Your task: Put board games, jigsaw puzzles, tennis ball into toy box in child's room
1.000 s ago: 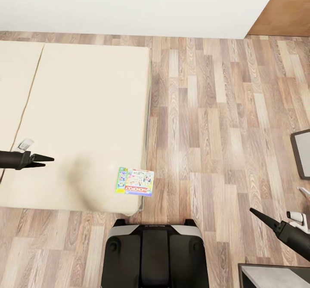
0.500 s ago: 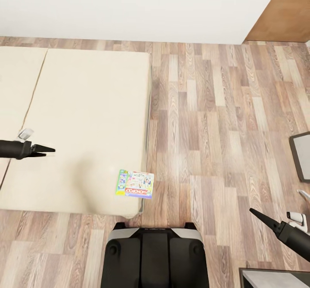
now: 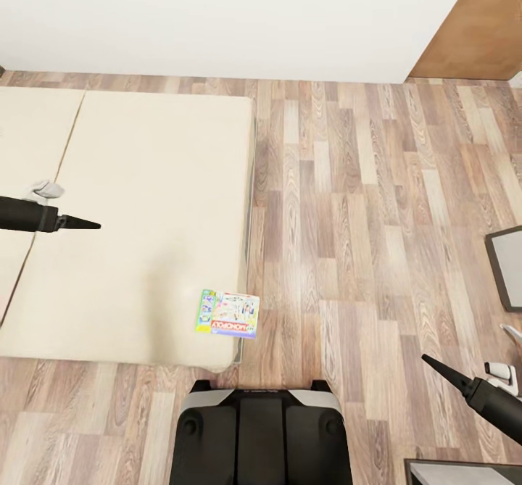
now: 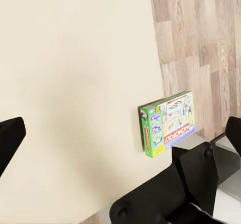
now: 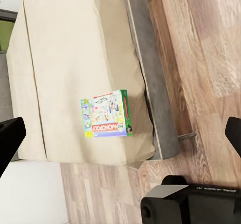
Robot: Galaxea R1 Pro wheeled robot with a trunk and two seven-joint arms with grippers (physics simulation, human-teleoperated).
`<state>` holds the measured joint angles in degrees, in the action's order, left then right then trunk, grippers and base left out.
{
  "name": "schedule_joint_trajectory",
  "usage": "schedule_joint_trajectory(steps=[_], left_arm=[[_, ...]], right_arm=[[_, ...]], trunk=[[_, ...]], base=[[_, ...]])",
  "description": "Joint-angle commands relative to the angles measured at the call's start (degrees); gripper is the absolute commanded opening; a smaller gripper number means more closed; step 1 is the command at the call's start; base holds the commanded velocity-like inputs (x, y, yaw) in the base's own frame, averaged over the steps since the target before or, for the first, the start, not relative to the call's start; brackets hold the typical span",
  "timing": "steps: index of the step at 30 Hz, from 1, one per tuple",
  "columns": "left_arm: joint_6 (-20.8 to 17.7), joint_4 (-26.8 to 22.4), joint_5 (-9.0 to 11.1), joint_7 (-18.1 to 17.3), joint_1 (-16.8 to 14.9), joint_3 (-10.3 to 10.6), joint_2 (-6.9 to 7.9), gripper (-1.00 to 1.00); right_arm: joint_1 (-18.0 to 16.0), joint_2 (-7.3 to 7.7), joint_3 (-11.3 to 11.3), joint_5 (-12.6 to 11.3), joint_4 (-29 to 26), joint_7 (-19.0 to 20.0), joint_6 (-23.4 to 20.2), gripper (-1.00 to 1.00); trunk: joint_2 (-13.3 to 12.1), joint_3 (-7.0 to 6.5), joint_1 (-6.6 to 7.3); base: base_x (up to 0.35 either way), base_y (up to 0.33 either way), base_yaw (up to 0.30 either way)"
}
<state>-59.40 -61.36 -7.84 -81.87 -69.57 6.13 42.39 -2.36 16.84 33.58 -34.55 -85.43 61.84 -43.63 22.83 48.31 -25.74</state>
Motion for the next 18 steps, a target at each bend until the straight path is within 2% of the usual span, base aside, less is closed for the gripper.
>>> schedule_joint_trajectory(steps=[1,5,9,18], left_arm=[[-0.6,-0.3,-0.7,-0.6,0.0,0.1,-0.03,1.0],[-0.5,-0.7,-0.8,-0.5,0.4,0.3,-0.57,1.0],[-0.3,-0.7,-0.8,-0.5,1.4,0.2,-1.92,1.0],[0.0,0.0,-0.3,-0.5,7.0,0.1,-2.75,1.0]], right_arm=[[0.0,0.12,0.1,-0.2,0.2,0.1,-0.3,1.0],[0.0,0.25,0.3,-0.2,0.4,0.3,-0.3,1.0],[0.0,0.29,0.4,-0.3,0.4,0.3,-0.3,1.0],[0.0,0.3,0.4,-0.3,0.5,0.3,-0.3,1.0]], trunk=[[0.1,-0.03,-0.04],[0.1,-0.42,-0.04],[0.1,-0.8,-0.04],[0.1,-1.66,-0.04]], base=[[0.0,0.0,0.0],[0.0,0.0,0.0],[0.0,0.0,0.0],[0.0,0.0,0.0]])
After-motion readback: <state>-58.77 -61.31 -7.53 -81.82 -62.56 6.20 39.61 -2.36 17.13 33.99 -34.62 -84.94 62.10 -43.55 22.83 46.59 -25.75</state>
